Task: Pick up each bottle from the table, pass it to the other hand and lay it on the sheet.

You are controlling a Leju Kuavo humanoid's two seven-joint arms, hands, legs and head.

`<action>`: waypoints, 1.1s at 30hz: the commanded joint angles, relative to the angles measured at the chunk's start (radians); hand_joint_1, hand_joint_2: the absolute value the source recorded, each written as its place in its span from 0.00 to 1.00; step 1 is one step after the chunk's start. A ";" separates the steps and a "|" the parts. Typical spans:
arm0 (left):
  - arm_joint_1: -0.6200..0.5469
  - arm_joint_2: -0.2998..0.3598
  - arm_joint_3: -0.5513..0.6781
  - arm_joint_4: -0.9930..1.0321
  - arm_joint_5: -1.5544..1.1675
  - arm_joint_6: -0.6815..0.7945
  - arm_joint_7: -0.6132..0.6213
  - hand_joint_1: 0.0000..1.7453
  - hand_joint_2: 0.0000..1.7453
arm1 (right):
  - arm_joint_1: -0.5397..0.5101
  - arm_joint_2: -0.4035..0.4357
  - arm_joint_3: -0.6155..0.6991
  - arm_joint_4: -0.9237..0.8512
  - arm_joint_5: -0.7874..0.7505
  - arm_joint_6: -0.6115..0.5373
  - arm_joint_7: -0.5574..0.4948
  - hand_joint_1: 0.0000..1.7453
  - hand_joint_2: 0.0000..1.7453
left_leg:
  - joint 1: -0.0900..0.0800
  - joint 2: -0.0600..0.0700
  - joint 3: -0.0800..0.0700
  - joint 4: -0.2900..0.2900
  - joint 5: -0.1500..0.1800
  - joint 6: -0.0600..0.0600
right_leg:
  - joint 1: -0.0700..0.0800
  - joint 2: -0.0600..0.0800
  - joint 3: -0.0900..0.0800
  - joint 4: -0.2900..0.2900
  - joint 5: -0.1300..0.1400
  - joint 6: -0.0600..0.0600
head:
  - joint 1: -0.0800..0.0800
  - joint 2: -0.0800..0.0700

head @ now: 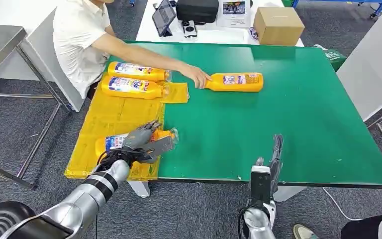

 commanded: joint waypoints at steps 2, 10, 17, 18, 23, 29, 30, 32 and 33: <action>0.108 -0.004 -0.040 -0.216 0.066 0.073 -0.092 0.00 1.00 | -0.004 -0.031 0.021 0.039 -0.001 -0.008 0.000 0.00 0.00 | 0.000 0.001 0.004 -0.001 -0.001 -0.001 | 0.000 0.001 0.003 -0.001 -0.001 -0.001 | 0.000 0.000; 0.288 -0.002 -0.041 -0.526 0.185 0.234 -0.214 0.00 1.00 | 0.015 -0.026 0.015 0.036 0.012 -0.008 0.000 0.00 0.00 | 0.000 0.001 0.002 -0.001 -0.002 -0.001 | 0.000 0.001 0.002 -0.001 -0.002 -0.002 | 0.000 0.000; 0.432 0.045 -0.121 -0.771 0.259 0.293 -0.249 0.00 1.00 | 0.039 -0.026 -0.051 0.052 0.213 -0.008 0.000 0.00 1.00 | 0.000 0.001 0.003 -0.001 -0.003 -0.002 | 0.000 0.001 0.002 -0.001 -0.002 -0.002 | 0.000 0.000; 0.432 0.045 -0.121 -0.771 0.259 0.293 -0.249 0.00 1.00 | 0.039 -0.026 -0.051 0.052 0.213 -0.008 0.000 0.00 1.00 | 0.000 0.001 0.004 -0.001 -0.004 -0.002 | 0.000 0.001 0.003 -0.001 -0.003 -0.002 | 0.000 0.000; 0.432 0.045 -0.121 -0.771 0.259 0.293 -0.249 0.00 1.00 | 0.039 -0.026 -0.051 0.052 0.213 -0.008 0.000 0.00 1.00 | 0.000 0.000 0.002 -0.001 -0.002 -0.002 | 0.001 0.000 0.001 -0.001 -0.002 -0.002 | 0.000 0.000; 0.492 0.071 -0.137 -0.881 0.272 0.296 -0.258 0.00 1.00 | 0.020 -0.060 -0.189 0.132 0.767 -0.008 0.139 0.00 1.00 | 0.001 0.001 0.003 -0.002 -0.003 -0.002 | 0.001 0.001 0.002 -0.002 -0.001 -0.002 | 0.000 0.000; 0.503 0.077 -0.140 -0.897 0.284 0.279 -0.252 0.00 1.00 | 0.017 -0.076 -0.192 0.134 0.809 -0.008 0.167 0.00 1.00 | 0.000 0.001 0.004 -0.002 -0.003 -0.002 | 0.000 0.001 0.003 -0.002 -0.002 -0.002 | 0.000 0.000; 0.512 0.081 -0.142 -0.905 0.316 0.236 -0.243 0.00 1.00 | 0.013 -0.114 -0.209 0.119 0.941 -0.008 0.240 0.00 1.00 | 0.000 0.000 0.002 -0.002 -0.003 -0.001 | 0.000 0.000 0.002 -0.002 -0.002 -0.001 | 0.000 0.000; 0.514 0.073 -0.141 -0.898 0.328 0.229 -0.245 0.00 1.00 | -0.009 -0.154 -0.203 0.139 0.983 -0.008 0.281 0.00 1.00 | 0.000 0.000 0.004 -0.002 -0.003 -0.002 | 0.000 0.000 0.003 -0.002 -0.002 -0.002 | 0.000 0.000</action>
